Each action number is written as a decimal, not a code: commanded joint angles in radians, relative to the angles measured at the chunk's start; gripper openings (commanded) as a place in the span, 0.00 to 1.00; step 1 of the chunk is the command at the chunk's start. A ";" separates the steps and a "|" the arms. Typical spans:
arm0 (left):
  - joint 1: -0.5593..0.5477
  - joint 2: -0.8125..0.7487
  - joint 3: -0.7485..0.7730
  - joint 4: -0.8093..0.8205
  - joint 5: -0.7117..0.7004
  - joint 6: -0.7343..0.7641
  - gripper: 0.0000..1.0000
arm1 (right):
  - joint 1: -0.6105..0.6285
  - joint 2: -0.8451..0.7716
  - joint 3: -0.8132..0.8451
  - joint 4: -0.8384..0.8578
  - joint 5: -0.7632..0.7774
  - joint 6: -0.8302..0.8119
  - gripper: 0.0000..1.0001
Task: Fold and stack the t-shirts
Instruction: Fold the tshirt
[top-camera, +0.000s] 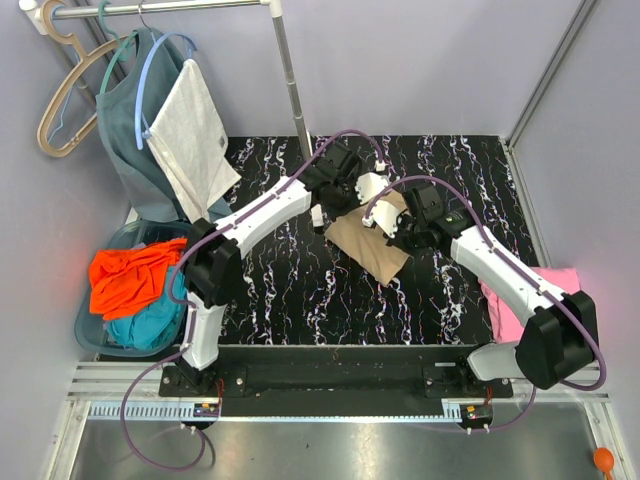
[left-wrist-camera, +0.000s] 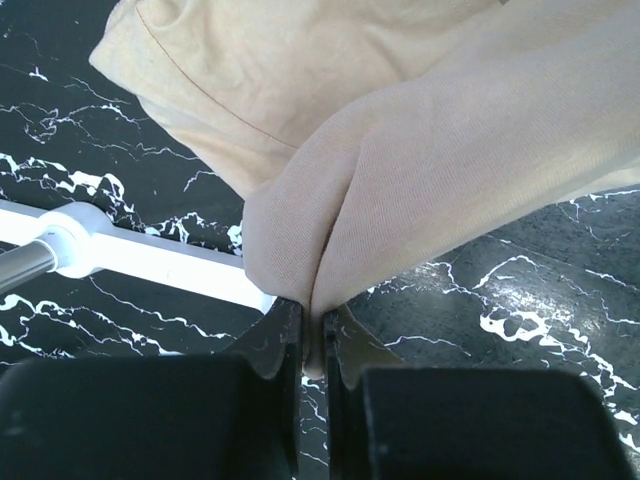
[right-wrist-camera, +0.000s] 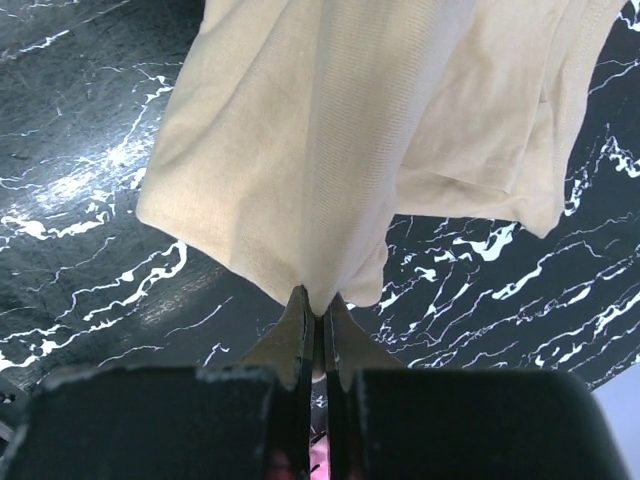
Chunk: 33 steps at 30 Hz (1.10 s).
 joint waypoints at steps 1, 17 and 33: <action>0.015 -0.073 -0.036 0.021 -0.025 0.019 0.00 | -0.008 -0.030 0.042 -0.048 -0.047 0.010 0.00; 0.009 -0.286 -0.342 0.008 -0.037 0.011 0.00 | 0.101 -0.098 0.010 -0.210 -0.152 0.095 0.00; 0.001 -0.328 -0.416 0.005 -0.040 0.002 0.00 | 0.224 -0.107 -0.010 -0.192 -0.152 0.150 0.00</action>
